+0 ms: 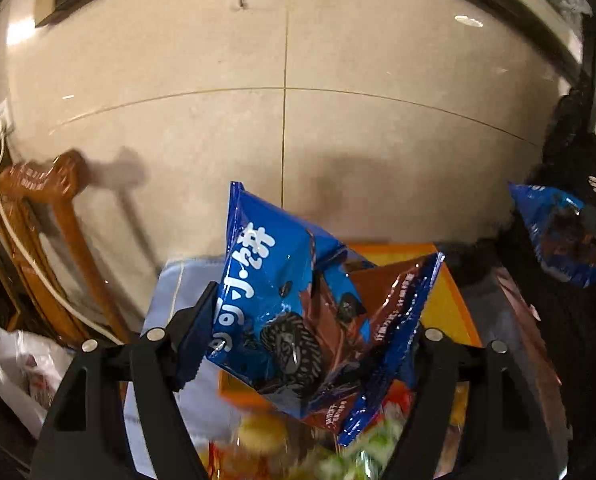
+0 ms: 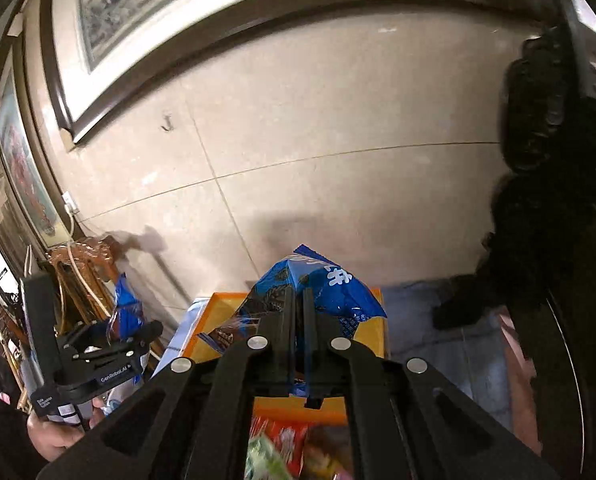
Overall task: Organize snacks
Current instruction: 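Lift both snacks and drop them into the orange box, opening both grippers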
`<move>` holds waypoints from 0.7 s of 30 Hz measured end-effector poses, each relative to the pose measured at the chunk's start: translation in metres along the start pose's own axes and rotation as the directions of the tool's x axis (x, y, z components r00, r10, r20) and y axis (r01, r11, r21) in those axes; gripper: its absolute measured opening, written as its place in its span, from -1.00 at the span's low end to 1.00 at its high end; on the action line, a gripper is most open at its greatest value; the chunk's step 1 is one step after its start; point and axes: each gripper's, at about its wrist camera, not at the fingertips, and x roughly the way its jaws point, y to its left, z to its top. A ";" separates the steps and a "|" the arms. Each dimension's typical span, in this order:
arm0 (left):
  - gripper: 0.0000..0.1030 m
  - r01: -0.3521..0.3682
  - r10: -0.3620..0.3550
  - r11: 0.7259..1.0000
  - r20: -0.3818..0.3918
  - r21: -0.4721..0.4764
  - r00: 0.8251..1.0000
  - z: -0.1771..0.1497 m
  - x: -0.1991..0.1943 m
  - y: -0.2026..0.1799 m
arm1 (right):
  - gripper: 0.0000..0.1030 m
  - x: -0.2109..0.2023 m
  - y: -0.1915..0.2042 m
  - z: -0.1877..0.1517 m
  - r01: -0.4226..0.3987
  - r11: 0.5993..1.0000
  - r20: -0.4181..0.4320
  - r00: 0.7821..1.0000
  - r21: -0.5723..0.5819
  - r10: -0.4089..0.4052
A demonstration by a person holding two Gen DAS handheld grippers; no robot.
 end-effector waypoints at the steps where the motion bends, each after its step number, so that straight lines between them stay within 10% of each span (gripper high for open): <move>1: 0.53 -0.006 0.006 1.000 -0.015 -0.001 1.000 0.005 0.011 -0.002 | -0.94 0.014 -0.002 0.003 -0.008 1.000 -0.014 1.000 -0.002 0.008; 4: 0.87 -0.012 0.008 0.999 -0.088 -0.043 0.996 0.011 0.052 0.000 | -0.87 0.056 -0.011 0.004 -0.016 1.000 -0.086 0.996 -0.001 0.016; 12: 0.91 -0.088 0.085 0.996 -0.097 -0.027 0.992 -0.016 0.053 0.018 | 0.32 0.063 -0.017 -0.023 0.019 0.998 -0.100 0.995 -0.057 -0.025; 21: 0.91 -0.025 0.034 0.993 -0.078 0.113 0.996 -0.114 -0.016 0.004 | 0.56 0.009 -0.006 -0.113 0.035 0.996 -0.191 0.980 -0.081 -0.050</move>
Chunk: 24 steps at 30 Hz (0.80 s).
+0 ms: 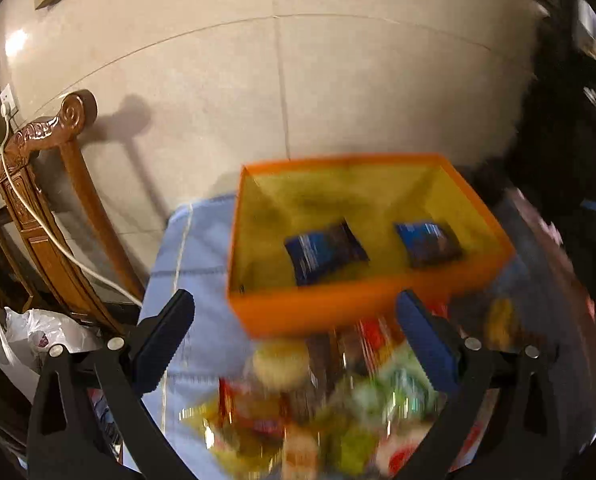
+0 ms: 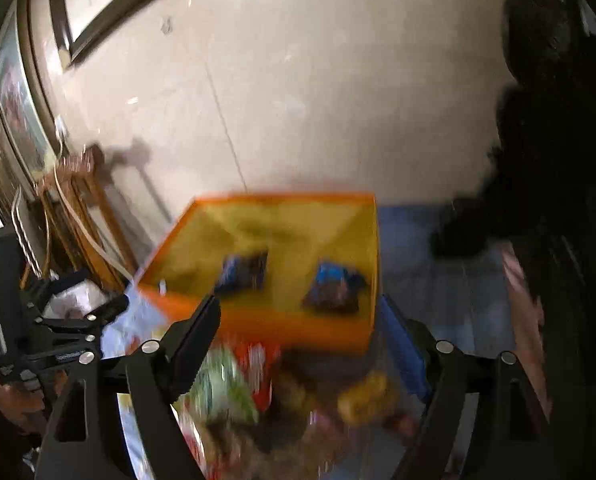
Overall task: Organize snacks
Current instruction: 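Lift both snacks and drop them into the orange box, opening both grippers, then grasp the green bag with the right gripper while the left grasps a clear cookie pack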
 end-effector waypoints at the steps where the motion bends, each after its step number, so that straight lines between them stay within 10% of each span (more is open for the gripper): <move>1: 0.91 0.010 -0.010 1.000 0.001 0.019 1.000 -0.017 -0.008 -0.002 | 0.56 -0.003 0.003 -0.016 0.009 1.000 -0.018 1.000 -0.003 -0.009; 12: 0.91 0.090 -0.076 0.991 -0.134 0.102 0.988 -0.192 -0.022 -0.029 | 0.59 0.001 0.006 -0.193 0.166 0.986 -0.235 0.957 -0.031 -0.168; 24: 0.91 0.077 -0.077 0.997 -0.176 -0.006 0.981 -0.215 0.019 -0.029 | 0.53 0.041 -0.006 -0.224 0.217 0.975 -0.294 0.930 -0.047 -0.221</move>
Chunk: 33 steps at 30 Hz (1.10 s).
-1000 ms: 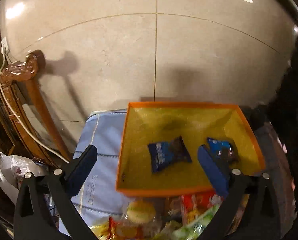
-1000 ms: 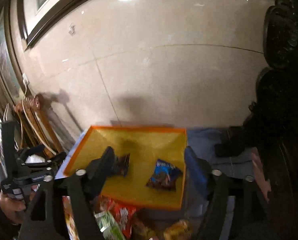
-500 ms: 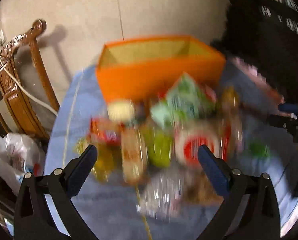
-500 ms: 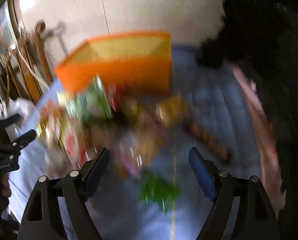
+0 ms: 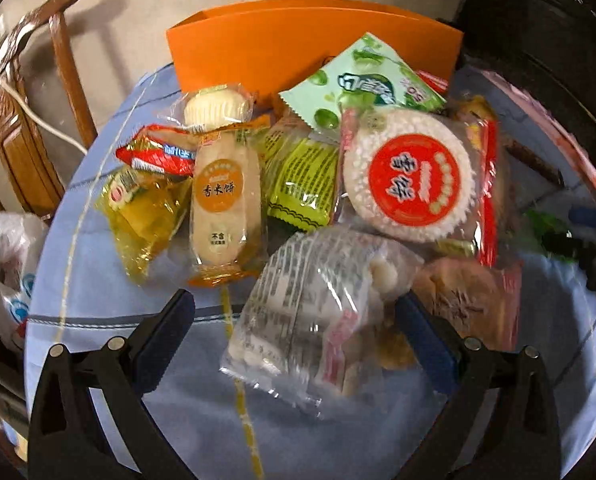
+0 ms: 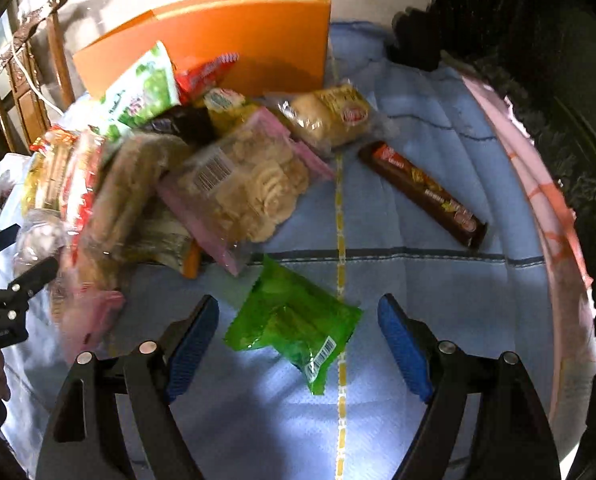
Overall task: Organize snacks
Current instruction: 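Grasp the green bag with the right gripper while the left grasps a clear cookie pack, then carry both packs over the orange box and release them inside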
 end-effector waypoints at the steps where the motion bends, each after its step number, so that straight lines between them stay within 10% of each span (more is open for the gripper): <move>1: 0.82 0.011 -0.011 1.000 0.004 -0.016 1.000 0.000 0.001 0.001 | 0.35 0.004 -0.001 0.000 -0.009 1.000 -0.013 1.000 0.008 0.009; 3: 0.29 0.085 -0.085 0.996 -0.006 -0.034 0.996 0.000 0.003 0.003 | -0.19 0.010 -0.002 -0.002 -0.035 0.999 -0.033 0.999 0.015 0.036; 10: -0.07 0.146 -0.147 0.984 -0.008 -0.101 0.989 -0.001 -0.003 0.016 | -0.33 -0.003 -0.009 -0.002 -0.075 0.997 -0.011 0.997 0.036 0.075; 21: -0.09 0.221 -0.210 0.963 0.085 -0.153 0.974 0.008 -0.050 0.031 | -0.35 -0.054 -0.011 0.011 -0.172 0.984 0.118 0.979 0.051 0.165; 33: -0.09 0.156 -0.135 0.977 0.145 -0.145 0.980 0.100 -0.089 0.025 | -0.34 -0.140 0.015 0.097 -0.215 0.975 0.326 0.919 -0.061 0.223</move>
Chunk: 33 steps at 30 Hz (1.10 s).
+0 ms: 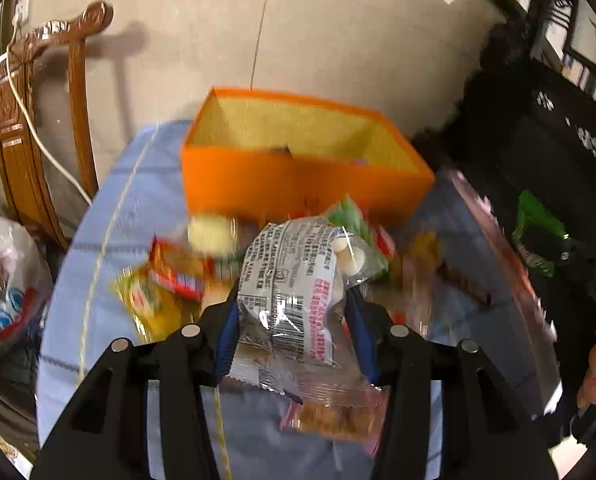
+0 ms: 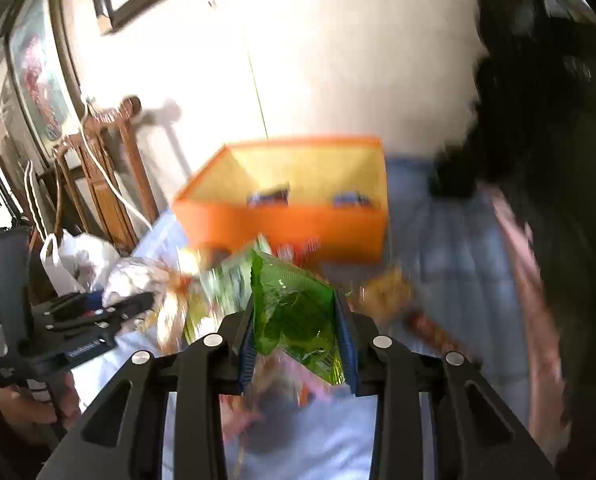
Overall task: Organize snacks
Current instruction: 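Carry both packs over the orange box and release them inside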
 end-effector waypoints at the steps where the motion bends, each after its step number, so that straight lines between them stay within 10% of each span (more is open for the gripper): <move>1: -0.09 -0.009 0.009 1.000 0.012 -0.003 1.000 0.014 -0.001 -0.001 | -0.34 -0.001 0.001 0.013 0.001 1.000 0.017 1.000 -0.006 -0.001; 23: -0.06 -0.187 0.175 0.981 0.176 0.053 0.969 0.219 0.047 -0.024 | -0.33 0.060 0.002 0.199 0.070 0.996 0.135 0.989 -0.051 -0.063; 26: 0.41 -0.198 0.185 0.979 0.184 0.055 0.965 0.227 0.061 -0.025 | -0.17 0.076 -0.001 0.207 0.048 0.998 0.125 0.991 -0.043 -0.043; 27: 0.87 -0.206 0.193 0.977 0.185 0.055 0.964 0.228 0.065 -0.023 | 0.09 0.086 -0.003 0.209 0.064 0.997 0.102 0.993 -0.048 -0.059; 33: 0.92 -0.256 0.244 0.966 0.175 0.046 0.954 0.219 0.089 -0.012 | 0.39 0.111 -0.013 0.190 0.127 0.990 0.079 0.989 -0.066 -0.122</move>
